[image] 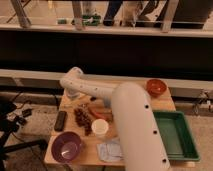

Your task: Place fork in purple bowl

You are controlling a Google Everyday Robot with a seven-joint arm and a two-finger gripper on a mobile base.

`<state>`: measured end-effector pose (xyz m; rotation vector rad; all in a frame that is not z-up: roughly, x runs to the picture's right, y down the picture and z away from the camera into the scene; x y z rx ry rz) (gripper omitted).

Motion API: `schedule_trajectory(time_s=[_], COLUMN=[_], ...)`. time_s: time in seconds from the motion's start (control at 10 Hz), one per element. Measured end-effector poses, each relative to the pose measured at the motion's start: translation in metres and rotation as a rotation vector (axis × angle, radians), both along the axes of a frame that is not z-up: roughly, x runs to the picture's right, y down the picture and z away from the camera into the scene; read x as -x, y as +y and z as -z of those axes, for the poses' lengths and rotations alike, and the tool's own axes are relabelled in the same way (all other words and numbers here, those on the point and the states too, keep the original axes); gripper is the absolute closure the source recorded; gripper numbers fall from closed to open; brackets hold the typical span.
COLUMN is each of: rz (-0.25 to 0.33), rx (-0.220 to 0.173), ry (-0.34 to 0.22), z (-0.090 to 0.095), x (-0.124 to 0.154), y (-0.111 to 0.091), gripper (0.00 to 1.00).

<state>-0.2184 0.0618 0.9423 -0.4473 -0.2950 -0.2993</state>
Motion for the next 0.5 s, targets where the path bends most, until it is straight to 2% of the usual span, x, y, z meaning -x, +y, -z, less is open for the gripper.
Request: schedule_trajectory(time_s=[0.5], rz=[-0.019], rx=[0.023], ry=[0.004], z=[-0.0051], x=[-0.006], y=[0.0074], gripper=[0.2])
